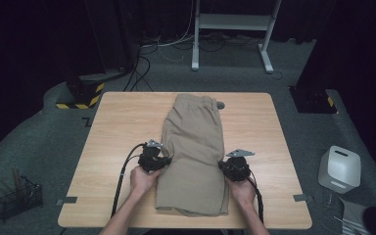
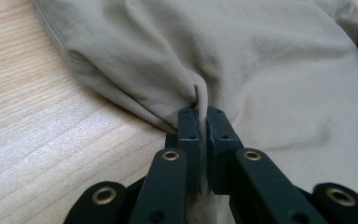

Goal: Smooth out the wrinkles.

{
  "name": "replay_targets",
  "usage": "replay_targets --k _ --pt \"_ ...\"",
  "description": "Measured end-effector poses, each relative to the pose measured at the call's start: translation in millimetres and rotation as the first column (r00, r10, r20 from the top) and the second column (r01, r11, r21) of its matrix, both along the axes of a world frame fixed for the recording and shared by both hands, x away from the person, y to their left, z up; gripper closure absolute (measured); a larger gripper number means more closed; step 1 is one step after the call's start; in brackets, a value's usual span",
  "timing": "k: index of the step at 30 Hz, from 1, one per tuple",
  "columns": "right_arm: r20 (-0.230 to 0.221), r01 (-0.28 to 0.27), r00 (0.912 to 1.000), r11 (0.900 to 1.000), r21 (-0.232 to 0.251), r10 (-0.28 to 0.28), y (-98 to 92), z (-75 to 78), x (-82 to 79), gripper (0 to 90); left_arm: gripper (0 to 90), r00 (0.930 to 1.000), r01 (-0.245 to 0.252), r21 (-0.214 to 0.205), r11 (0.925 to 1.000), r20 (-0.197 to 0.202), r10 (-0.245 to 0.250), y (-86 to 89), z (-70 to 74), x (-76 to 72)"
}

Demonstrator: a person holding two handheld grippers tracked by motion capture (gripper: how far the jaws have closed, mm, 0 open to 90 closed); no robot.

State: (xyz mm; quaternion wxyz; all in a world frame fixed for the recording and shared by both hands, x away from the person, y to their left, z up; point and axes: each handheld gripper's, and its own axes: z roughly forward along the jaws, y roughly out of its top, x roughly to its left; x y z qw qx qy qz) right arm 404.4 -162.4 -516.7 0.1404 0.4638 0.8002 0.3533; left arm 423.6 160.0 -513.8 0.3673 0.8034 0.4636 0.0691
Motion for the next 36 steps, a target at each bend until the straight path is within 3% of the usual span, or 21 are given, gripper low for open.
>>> replay_targets --k 2,5,11,17,23,27,32,36 --pt "0.002 0.003 1.0 0.9998 0.019 -0.003 -0.9 0.7 -0.3 88.4 86.4 0.9999 0.009 0.008 0.9999 0.013 -0.009 1.6 2.9 -2.4" --pt "0.019 -0.013 0.9997 0.9999 0.01 0.012 -0.2 3.0 -0.3 88.5 86.6 0.9998 0.015 -0.037 0.9992 0.016 -0.014 6.4 4.7 -3.0" --pt "0.063 -0.012 0.998 0.9997 0.023 0.01 -4.7 15.2 -7.1 88.5 86.6 0.9995 0.024 -0.081 0.9965 0.022 -0.022 9.5 9.5 -3.3" --pt "0.111 -0.054 0.9924 0.9985 0.002 0.054 -4.9 22.1 -8.6 88.4 86.6 0.9988 0.028 -0.094 0.9952 0.043 -0.024 12.0 23.0 -3.9" --pt "0.145 -0.067 0.9877 0.9967 0.046 0.059 -6.7 35.9 -9.2 88.4 86.6 0.9971 0.024 -0.107 0.9939 0.075 -0.016 16.5 41.2 -6.9" --pt "0.178 -0.089 0.9809 0.9949 0.047 0.079 -5.9 45.7 -9.0 88.5 86.6 0.9948 0.024 -0.109 0.9938 0.101 -0.013 19.0 52.8 -8.7" --pt "0.23 -0.102 0.9693 0.9933 0.054 0.087 -4.1 60.5 -9.9 88.4 86.6 0.9936 0.024 -0.099 0.9948 0.112 -0.013 20.9 63.1 -8.1" --pt "0.243 -0.094 0.9671 0.9934 0.064 0.076 -4.5 68.3 -11.3 88.3 86.6 0.9938 0.019 -0.108 0.994 0.111 -0.007 22.3 71.6 -12.3"
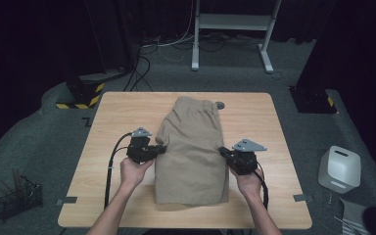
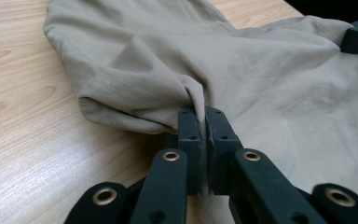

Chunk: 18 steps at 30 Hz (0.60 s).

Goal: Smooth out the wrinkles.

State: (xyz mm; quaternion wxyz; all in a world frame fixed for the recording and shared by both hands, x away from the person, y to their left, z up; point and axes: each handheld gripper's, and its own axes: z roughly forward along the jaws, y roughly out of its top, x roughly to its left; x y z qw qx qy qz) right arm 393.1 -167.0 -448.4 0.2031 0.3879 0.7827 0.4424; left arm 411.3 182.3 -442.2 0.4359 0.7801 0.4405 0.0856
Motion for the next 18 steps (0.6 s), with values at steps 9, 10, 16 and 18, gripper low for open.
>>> replay_targets --k 9,10,16,18 --pt "0.048 -0.03 0.9984 0.9996 -0.001 0.03 1.1 21.6 -6.1 88.4 86.6 0.9993 0.003 -0.001 1.0 0.038 -0.003 3.3 22.1 -7.9" --pt "0.052 -0.029 0.9982 0.9996 0.002 0.029 0.8 23.5 -7.0 88.4 86.6 0.9991 0.003 -0.007 1.0 0.042 -0.003 3.2 25.0 -8.6" --pt "0.086 -0.036 0.9957 0.9993 0.013 0.035 -3.7 36.6 -11.6 88.4 86.6 0.9965 0.015 -0.014 0.9998 0.082 -0.014 2.1 40.2 -16.7" --pt "0.105 -0.04 0.9937 0.999 0.019 0.037 -4.8 41.3 -17.3 88.4 86.6 0.9954 0.021 -0.017 0.9996 0.093 -0.019 2.5 43.3 -23.1"
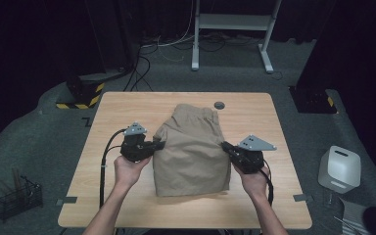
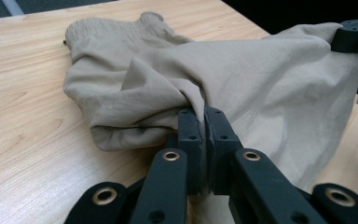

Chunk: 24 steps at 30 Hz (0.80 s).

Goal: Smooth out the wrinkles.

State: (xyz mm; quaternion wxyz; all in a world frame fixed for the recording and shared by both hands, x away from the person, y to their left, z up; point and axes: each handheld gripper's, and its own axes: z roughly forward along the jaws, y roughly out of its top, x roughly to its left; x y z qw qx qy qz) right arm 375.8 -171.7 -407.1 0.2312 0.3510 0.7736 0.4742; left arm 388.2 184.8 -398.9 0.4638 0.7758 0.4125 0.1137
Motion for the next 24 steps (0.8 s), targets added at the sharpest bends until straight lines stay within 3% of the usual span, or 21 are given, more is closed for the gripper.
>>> replay_targets --k 5,10,13,15,17,19,24 --pt "0.028 -0.019 0.9994 0.9998 0.012 0.018 -3.9 3.5 -18.1 88.4 86.6 0.9996 0.026 -0.028 0.9993 0.007 -0.026 0.2 4.7 -16.9" --pt "0.048 -0.037 0.9982 0.9986 0.037 0.035 -10.3 3.6 -44.0 88.4 86.6 0.997 0.072 -0.023 0.9971 0.031 -0.071 1.3 12.7 -44.1" --pt "0.073 -0.056 0.996 0.9969 0.055 0.052 -14.6 10.4 -64.5 88.4 86.5 0.9946 0.093 -0.054 0.9942 0.05 -0.09 5.7 22.9 -63.9" --pt "0.083 -0.069 0.9945 0.9955 0.066 0.063 -15.7 16.2 -73.0 88.4 86.6 0.9926 0.099 -0.057 0.9934 0.076 -0.095 7.6 28.0 -68.5" --pt "0.093 -0.083 0.9927 0.9941 0.07 0.077 -16.2 22.7 -75.7 88.4 86.6 0.9933 0.093 -0.063 0.9937 0.074 -0.088 9.3 28.8 -62.9" --pt "0.088 -0.073 0.9938 0.9952 0.064 0.067 -13.5 23.9 -67.9 88.4 86.5 0.996 0.074 -0.069 0.9949 0.055 -0.07 8.3 23.4 -50.8" --pt "0.058 -0.029 0.998 0.9983 0.052 0.026 -7.9 13.3 -46.0 88.4 86.5 0.9978 0.057 -0.057 0.9968 0.037 -0.055 5.5 10.8 -33.4"
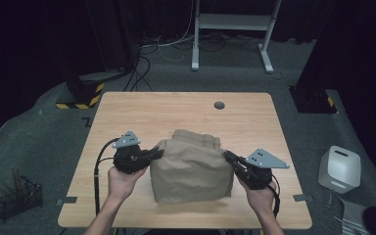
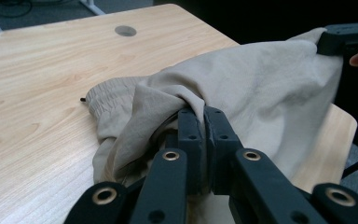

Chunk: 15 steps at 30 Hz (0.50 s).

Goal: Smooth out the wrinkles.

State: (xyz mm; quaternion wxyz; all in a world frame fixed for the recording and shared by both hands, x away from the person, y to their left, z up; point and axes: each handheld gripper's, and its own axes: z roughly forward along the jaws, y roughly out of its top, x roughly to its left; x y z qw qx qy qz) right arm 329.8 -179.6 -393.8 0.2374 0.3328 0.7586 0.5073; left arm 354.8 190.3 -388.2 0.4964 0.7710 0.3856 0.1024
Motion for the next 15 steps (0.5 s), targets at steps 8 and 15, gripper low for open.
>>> replay_targets --k 8,15 --pt "0.017 0.016 0.9997 0.9997 -0.019 -0.016 3.9 -2.7 8.1 88.4 86.4 0.9998 -0.015 0.026 0.9996 0.013 0.014 -0.3 1.4 14.3" --pt "0.023 0.028 0.9994 0.9994 -0.017 -0.028 4.5 2.5 24.7 88.3 86.3 0.9994 -0.028 0.035 0.999 0.02 0.028 -2.5 2.9 31.3"
